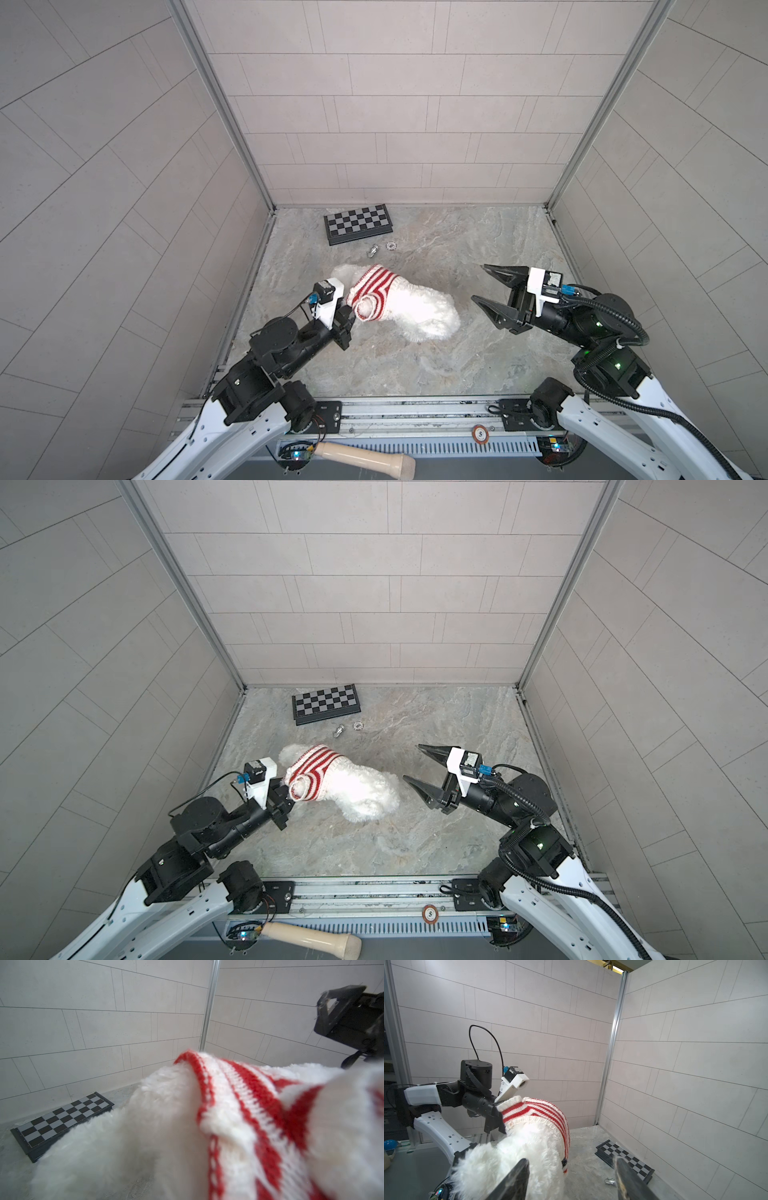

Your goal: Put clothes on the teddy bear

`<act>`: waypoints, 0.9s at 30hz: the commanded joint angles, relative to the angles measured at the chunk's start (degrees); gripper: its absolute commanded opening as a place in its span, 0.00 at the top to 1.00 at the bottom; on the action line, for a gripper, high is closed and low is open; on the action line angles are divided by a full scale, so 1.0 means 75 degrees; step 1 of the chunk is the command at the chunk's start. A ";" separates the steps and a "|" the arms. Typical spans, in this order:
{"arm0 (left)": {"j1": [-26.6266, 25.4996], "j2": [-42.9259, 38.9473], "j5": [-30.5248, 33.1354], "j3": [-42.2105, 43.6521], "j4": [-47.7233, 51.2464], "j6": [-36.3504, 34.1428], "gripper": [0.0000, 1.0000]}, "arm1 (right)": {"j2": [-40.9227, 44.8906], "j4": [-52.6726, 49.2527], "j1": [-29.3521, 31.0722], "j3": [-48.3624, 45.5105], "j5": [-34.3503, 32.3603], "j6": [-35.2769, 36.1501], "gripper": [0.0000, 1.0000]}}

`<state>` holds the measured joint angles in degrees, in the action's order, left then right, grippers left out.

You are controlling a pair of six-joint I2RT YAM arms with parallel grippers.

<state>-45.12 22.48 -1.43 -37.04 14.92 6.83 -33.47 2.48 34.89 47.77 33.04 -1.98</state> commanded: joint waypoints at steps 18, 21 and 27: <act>-0.0793 0.1198 0.2280 -0.0465 0.1038 0.0355 1.00 | -0.3191 -0.1223 0.4265 0.1618 -0.4430 0.2549 0.79; -0.0813 0.1324 0.2364 -0.0493 0.1222 0.0349 1.00 | -0.3494 -0.1505 0.4265 0.2036 -0.4596 0.2457 0.84; -0.0859 0.1455 0.2283 -0.0534 0.1211 0.0378 1.00 | -0.4363 -0.1821 0.4254 0.2808 -0.3973 0.1976 0.88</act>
<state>-51.24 33.58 15.18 -38.35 25.41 9.54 -63.61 -8.78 66.59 66.67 1.04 14.26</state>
